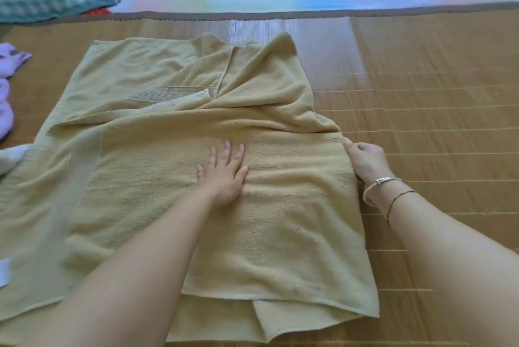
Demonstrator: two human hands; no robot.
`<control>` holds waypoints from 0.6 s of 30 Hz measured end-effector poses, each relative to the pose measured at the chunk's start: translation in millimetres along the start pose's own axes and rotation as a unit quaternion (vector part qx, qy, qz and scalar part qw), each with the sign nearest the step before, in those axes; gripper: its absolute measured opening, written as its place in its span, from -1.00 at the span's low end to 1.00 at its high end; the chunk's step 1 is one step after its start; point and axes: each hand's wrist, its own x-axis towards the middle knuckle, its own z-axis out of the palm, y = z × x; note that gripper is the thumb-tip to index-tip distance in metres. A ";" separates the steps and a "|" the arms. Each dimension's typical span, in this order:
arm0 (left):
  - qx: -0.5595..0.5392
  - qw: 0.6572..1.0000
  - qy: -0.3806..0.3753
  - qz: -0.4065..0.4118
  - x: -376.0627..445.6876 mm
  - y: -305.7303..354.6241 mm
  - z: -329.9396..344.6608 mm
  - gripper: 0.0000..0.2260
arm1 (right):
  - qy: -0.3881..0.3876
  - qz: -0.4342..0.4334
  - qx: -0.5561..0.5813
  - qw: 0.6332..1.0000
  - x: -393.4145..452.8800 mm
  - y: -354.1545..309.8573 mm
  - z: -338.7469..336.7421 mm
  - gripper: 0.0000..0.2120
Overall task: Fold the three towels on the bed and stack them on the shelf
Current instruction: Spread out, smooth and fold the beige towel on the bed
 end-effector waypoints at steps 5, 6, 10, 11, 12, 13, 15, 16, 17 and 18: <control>0.026 0.999 0.034 0.007 -0.8 -2.7 13.7 -0.51 | -0.012 -0.001 0.017 1.000 -3.3 7.0 -1.6 -0.45; 0.036 0.998 0.047 0.009 -0.6 -2.4 16.8 -0.51 | -0.051 0.032 0.051 0.997 -3.3 10.7 1.8 -0.39; 0.054 0.994 0.091 0.014 -1.0 -3.1 25.4 -0.51 | -0.138 0.074 0.246 0.957 -7.2 25.7 4.6 -0.72; 0.055 0.993 0.102 0.017 -2.8 -3.5 27.5 -0.52 | -0.145 0.065 0.278 0.947 -10.8 32.7 1.8 -0.77; 0.059 0.991 0.116 0.021 -5.7 -3.4 30.3 -0.53 | -0.157 0.047 0.283 0.945 -15.9 42.3 -1.5 -0.75; 0.063 0.989 0.129 0.024 -8.9 -2.9 32.7 -0.53 | -0.183 0.033 0.276 0.943 -22.2 50.1 -3.4 -0.72; 0.072 0.985 0.153 0.027 -15.5 0.3 39.7 -0.55 | -0.226 0.032 0.225 0.947 -34.5 64.1 -6.4 -0.68; 0.071 0.984 0.159 0.026 -17.3 2.0 41.7 -0.55 | -0.230 0.036 0.197 0.952 -37.0 65.8 -4.9 -0.68; 0.062 0.985 0.160 0.026 -18.1 4.7 41.5 -0.56 | -0.236 0.030 0.175 0.955 -40.3 62.6 -4.1 -0.68; 0.045 0.987 0.153 0.026 -17.9 5.6 40.3 -0.57 | -0.229 0.027 0.148 0.962 -41.8 56.5 -0.1 -0.67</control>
